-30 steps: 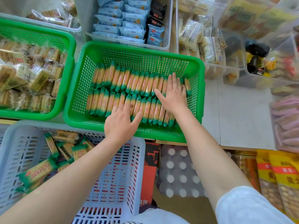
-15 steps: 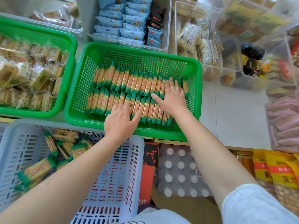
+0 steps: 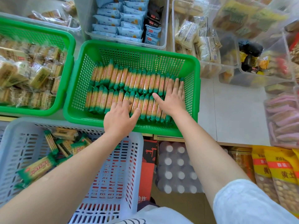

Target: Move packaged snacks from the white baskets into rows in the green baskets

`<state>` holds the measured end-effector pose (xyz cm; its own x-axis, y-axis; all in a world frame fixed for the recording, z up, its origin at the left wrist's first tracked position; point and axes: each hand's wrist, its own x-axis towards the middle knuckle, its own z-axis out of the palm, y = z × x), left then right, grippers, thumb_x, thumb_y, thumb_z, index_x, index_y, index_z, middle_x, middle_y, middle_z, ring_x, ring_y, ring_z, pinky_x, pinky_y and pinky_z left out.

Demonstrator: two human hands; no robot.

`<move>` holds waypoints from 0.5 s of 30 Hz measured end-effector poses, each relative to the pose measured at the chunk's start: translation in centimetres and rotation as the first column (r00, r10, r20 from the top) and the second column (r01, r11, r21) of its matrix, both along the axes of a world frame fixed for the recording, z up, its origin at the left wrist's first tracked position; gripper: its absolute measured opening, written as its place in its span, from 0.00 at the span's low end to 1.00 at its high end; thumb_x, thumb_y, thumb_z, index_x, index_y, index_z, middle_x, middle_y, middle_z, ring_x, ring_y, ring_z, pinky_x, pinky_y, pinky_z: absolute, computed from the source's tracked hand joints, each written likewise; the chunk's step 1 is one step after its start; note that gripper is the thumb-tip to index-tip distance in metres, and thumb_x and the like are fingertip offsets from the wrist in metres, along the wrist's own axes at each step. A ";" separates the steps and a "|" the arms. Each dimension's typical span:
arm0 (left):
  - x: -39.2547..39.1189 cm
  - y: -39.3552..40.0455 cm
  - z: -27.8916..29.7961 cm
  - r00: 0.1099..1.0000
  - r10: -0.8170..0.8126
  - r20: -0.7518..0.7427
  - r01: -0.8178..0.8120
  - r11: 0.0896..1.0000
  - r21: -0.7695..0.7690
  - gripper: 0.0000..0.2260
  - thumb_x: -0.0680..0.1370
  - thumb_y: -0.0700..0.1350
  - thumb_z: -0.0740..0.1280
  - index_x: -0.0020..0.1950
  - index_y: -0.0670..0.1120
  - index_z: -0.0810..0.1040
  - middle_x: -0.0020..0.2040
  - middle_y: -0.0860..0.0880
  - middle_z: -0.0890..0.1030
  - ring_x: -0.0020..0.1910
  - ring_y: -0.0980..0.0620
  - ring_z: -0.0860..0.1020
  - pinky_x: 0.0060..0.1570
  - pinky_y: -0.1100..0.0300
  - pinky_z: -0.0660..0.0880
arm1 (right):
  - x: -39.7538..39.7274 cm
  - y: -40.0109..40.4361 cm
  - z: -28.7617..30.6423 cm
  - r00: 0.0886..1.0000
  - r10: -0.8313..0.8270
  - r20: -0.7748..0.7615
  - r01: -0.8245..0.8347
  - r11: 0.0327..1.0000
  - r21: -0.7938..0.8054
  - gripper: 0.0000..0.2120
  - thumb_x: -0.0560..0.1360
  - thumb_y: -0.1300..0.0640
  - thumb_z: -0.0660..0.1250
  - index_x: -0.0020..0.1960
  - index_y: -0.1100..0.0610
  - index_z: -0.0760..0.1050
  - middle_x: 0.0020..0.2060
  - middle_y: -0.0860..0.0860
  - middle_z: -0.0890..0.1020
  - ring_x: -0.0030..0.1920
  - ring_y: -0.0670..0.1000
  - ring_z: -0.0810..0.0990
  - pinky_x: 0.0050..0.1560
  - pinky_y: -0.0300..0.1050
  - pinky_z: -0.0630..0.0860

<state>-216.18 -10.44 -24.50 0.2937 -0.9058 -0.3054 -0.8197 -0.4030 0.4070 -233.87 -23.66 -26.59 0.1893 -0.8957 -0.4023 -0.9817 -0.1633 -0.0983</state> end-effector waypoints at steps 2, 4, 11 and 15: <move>0.0 -0.1 -0.1 1.000 0.001 0.005 -0.001 1.000 -0.018 0.24 0.81 0.63 0.52 0.70 0.50 0.69 0.65 0.49 0.76 0.66 0.49 0.70 0.51 0.52 0.72 | 0.2 -0.1 0.4 1.000 -0.018 0.022 0.018 1.000 0.011 0.48 0.77 0.25 0.45 0.81 0.57 0.32 0.79 0.58 0.33 0.78 0.59 0.30 0.77 0.55 0.32; 0.1 -0.1 -0.1 1.000 -0.001 0.006 0.001 1.000 -0.028 0.24 0.82 0.63 0.52 0.71 0.50 0.69 0.66 0.49 0.76 0.67 0.48 0.69 0.52 0.52 0.72 | 0.5 0.3 1.3 0.994 -0.062 0.092 0.059 0.998 0.035 0.46 0.78 0.27 0.45 0.82 0.57 0.38 0.81 0.57 0.38 0.80 0.58 0.34 0.77 0.54 0.34; 1.2 0.1 0.6 0.976 -0.031 -0.215 0.013 0.996 -0.088 0.19 0.82 0.61 0.55 0.63 0.51 0.75 0.55 0.53 0.80 0.55 0.50 0.77 0.44 0.54 0.74 | 1.9 10.1 6.4 0.859 -0.018 0.512 0.129 0.975 -0.182 0.16 0.83 0.51 0.59 0.61 0.60 0.78 0.56 0.53 0.79 0.59 0.51 0.74 0.63 0.48 0.70; 4.8 4.9 3.1 0.942 -0.150 -0.299 0.021 0.920 -0.392 0.10 0.82 0.48 0.62 0.56 0.45 0.80 0.51 0.51 0.80 0.53 0.53 0.74 0.48 0.58 0.68 | 5.2 18.4 8.1 0.738 0.023 0.674 0.226 0.933 -0.279 0.13 0.82 0.58 0.59 0.45 0.62 0.79 0.39 0.51 0.79 0.41 0.48 0.75 0.41 0.40 0.69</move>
<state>-211.33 -5.51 -21.41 0.1554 -0.9879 0.0021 -0.6453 -0.0999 0.7573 -228.65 -5.30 -18.51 0.1930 -0.9758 0.1027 -0.6989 -0.2101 -0.6837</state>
